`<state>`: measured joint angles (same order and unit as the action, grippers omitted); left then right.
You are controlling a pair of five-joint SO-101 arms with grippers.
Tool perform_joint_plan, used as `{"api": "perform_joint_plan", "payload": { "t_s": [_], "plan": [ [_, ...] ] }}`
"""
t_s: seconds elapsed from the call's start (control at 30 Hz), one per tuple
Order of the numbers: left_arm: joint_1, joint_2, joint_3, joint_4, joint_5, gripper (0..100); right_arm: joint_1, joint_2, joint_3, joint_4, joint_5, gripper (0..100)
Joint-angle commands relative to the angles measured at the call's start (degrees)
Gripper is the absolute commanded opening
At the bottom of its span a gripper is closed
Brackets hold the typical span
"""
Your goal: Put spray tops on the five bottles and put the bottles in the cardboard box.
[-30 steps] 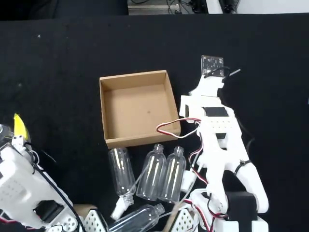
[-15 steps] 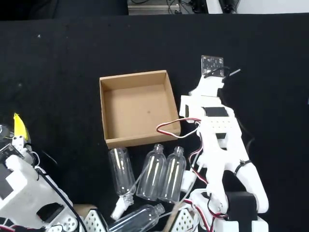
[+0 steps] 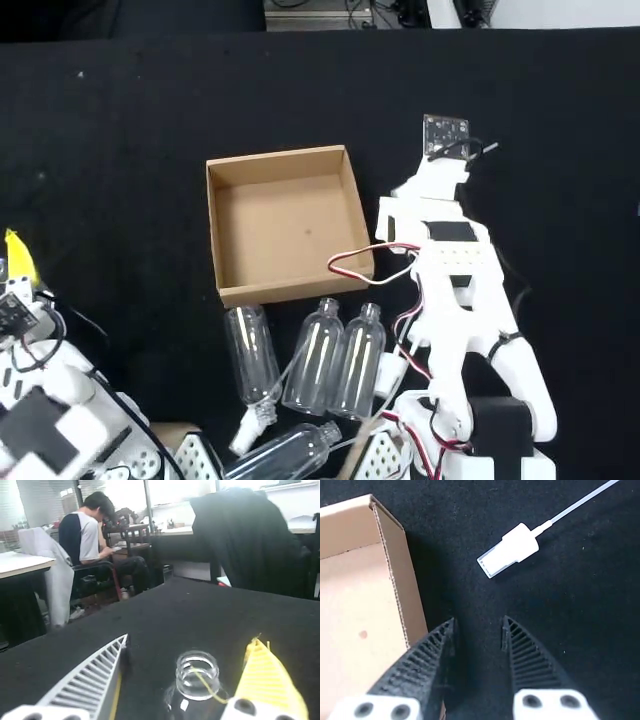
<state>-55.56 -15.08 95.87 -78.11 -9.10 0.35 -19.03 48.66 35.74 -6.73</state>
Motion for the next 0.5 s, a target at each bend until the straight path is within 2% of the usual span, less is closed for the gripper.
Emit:
{"api": "perform_joint_plan", "payload": {
  "t_s": [0.0,0.1,0.23,0.47],
  "plan": [
    [-0.48,-11.78,0.66,12.40,-0.18,34,1.41,-1.01,-0.13,-1.49,-0.35,12.7],
    [0.04,-18.64,0.66,21.89,-0.35,34,1.41,-1.01,-0.13,-1.49,-0.35,12.7],
    [0.75,-24.70,0.66,28.75,-0.44,34,1.41,-1.36,0.57,-1.49,-0.35,12.7],
    [1.01,-24.53,0.66,30.77,-0.26,34,1.41,-1.36,0.66,-1.49,-0.35,12.7]
  ]
}}
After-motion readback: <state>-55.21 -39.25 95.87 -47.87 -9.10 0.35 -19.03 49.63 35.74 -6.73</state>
